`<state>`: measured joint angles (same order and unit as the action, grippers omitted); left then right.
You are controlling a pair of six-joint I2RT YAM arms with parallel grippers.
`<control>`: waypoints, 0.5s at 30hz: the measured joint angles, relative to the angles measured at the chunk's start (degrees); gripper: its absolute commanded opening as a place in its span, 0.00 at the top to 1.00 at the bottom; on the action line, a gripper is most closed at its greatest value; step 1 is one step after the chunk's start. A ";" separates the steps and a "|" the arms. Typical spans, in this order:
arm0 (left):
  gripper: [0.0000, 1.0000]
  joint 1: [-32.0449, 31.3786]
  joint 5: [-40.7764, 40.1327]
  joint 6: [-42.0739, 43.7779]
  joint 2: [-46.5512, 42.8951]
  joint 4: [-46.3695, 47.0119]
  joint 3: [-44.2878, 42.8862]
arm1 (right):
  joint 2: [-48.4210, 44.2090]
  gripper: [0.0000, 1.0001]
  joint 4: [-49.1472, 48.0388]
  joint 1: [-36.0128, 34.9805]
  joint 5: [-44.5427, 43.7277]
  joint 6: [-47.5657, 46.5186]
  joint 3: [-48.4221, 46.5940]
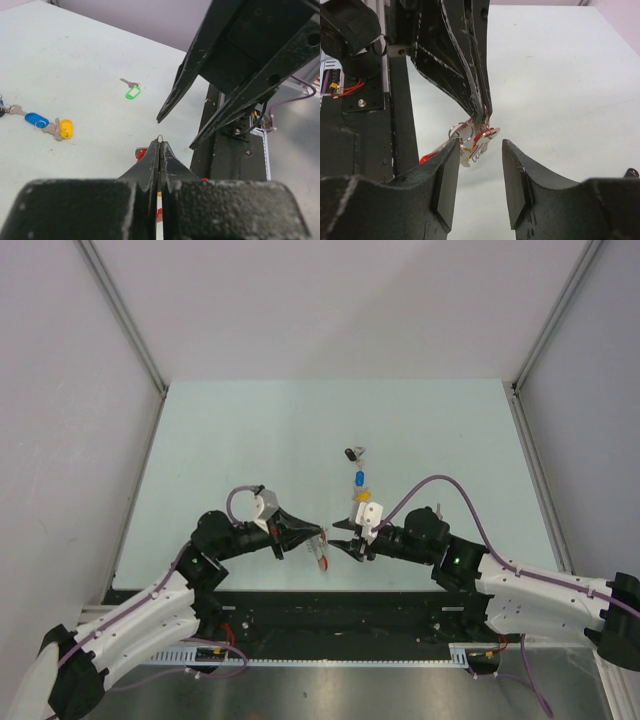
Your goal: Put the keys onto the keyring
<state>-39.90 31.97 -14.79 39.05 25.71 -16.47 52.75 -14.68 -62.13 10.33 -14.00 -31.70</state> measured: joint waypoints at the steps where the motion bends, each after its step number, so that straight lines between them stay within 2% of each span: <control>1: 1.00 0.00 0.68 0.79 0.02 -1.09 -0.81 | 0.02 0.55 0.31 0.15 0.42 -0.11 0.00; 8: 1.00 0.00 5.07 4.33 0.55 -5.86 -3.82 | 0.02 0.57 1.11 0.37 2.16 -1.09 0.00; 15: 1.00 0.00 7.78 5.88 1.49 -9.09 -4.42 | 0.24 0.64 1.20 0.44 3.78 -1.38 -0.02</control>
<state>-39.90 39.75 -8.91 40.53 16.62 -20.88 52.99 -13.47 -61.69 14.11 -15.38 -31.73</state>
